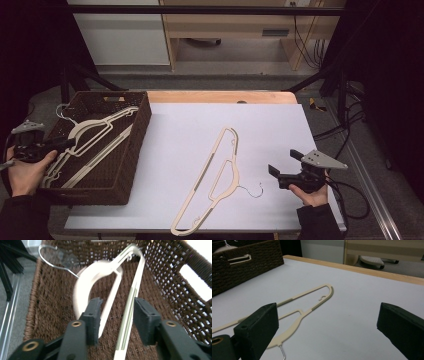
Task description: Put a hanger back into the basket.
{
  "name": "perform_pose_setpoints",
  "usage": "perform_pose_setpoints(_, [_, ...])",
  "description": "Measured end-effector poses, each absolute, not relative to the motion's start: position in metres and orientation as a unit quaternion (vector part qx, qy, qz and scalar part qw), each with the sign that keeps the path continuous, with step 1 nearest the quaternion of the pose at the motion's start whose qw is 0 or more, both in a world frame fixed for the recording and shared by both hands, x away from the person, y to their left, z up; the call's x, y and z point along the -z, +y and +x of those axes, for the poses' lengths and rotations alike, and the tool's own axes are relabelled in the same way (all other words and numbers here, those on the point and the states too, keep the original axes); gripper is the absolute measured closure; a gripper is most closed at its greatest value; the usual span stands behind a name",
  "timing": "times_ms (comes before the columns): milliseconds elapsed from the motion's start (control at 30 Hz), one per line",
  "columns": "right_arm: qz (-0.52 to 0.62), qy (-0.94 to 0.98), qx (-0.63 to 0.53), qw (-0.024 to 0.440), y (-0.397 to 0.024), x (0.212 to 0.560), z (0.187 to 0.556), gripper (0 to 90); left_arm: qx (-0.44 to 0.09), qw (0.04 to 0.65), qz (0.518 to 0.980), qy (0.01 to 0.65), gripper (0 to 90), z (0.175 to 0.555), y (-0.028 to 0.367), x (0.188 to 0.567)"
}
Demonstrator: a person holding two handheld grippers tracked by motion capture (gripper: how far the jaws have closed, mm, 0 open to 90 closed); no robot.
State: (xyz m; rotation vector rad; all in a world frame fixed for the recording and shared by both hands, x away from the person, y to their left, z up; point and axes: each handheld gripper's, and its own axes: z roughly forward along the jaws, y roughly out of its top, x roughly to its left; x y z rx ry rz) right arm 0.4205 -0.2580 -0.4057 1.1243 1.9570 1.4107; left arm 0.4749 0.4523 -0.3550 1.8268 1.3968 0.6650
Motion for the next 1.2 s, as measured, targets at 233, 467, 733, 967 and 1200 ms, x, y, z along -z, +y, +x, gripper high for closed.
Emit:
perform_pose_setpoints(233, [0.409,0.714,-0.516,0.237,-0.259,0.405,0.420,4.3,-0.278,0.446,0.690,0.497,42.4,0.455,0.428,0.339])
perform_pose_setpoints(467, [0.409,0.713,-0.517,0.238,-0.259,0.405,0.419,4.5,-0.291,0.515,0.676,0.439,26.1,0.436,0.384,0.328])
perform_pose_setpoints(733, [0.406,0.712,-0.520,0.238,-0.260,0.404,0.418,5.0,-0.284,0.542,0.686,0.394,7.6,0.424,0.324,0.333])
perform_pose_setpoints(967, [0.404,0.713,-0.522,0.235,-0.259,0.404,0.418,5.4,-0.272,0.541,0.713,0.354,6.2,0.416,0.276,0.342])
perform_pose_setpoints(1200, [0.401,0.718,-0.520,0.230,-0.257,0.405,0.418,5.7,-0.252,0.543,0.730,0.331,5.7,0.408,0.243,0.356])
